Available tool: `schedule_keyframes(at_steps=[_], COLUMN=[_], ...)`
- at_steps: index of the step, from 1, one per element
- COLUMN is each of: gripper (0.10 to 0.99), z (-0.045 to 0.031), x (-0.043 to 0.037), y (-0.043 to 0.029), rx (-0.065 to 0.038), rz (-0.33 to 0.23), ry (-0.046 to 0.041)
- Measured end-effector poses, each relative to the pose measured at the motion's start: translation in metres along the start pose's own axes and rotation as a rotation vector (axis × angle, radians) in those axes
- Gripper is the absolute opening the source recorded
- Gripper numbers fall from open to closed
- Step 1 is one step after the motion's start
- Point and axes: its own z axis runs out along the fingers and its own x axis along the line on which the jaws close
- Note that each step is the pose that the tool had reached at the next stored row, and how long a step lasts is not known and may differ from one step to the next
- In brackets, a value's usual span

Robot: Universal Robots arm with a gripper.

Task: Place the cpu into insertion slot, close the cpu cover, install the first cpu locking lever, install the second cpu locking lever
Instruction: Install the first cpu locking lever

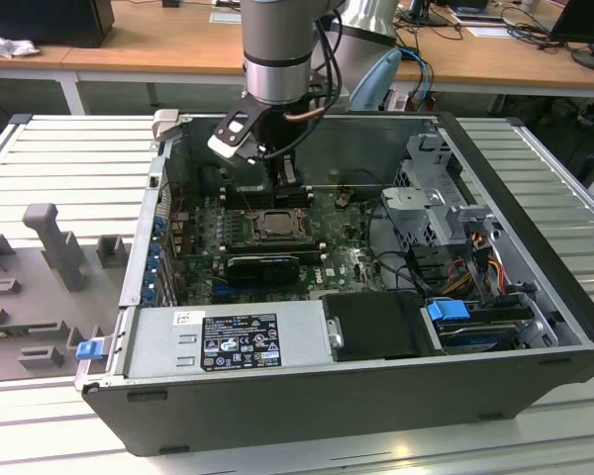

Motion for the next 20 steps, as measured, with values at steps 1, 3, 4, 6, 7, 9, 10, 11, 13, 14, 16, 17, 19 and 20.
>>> schedule_keyframes(at_steps=[1, 3, 4, 6, 7, 9, 10, 11, 13, 14, 16, 17, 19, 20], gripper=[0.106, 0.106, 0.106, 0.106, 0.106, 0.106, 0.106, 0.106, 0.106, 0.106, 0.106, 0.106, 0.106, 0.106], z=[0.0000, 0.0000, 0.0000, 0.0000, 0.0000, 0.0000, 0.0000, 0.0000, 0.0000, 0.0000, 0.0000, 0.0000, 0.0000, 0.0000], x=[0.0000, 0.0000, 0.0000, -0.0004, -0.0006, -0.0010, -0.0011, -0.0013, -0.0016, -0.0016, -0.0018, -0.0018, -0.0018, -0.0018], y=[0.0000, 0.0000, 0.0000, -0.0001, -0.0001, -0.0002, -0.0002, -0.0003, -0.0003, -0.0003, -0.0003, -0.0003, -0.0004, -0.0004], rx=[0.000, 0.000, 0.000, 0.000, 0.000, 0.000, -0.001, -0.001, -0.001, -0.001, -0.001, -0.001, -0.001, -0.001], rz=[-0.003, -0.009, -0.013, -0.023, -0.026, -0.030, -0.031, -0.034, -0.037, -0.038, -0.044, -0.049, -0.054, -0.057], ry=[0.0002, 0.0004, 0.0007, 0.0013, 0.0014, 0.0016, 0.0017, 0.0018, 0.0019, 0.0020, 0.0022, 0.0025, 0.0028, 0.0029])
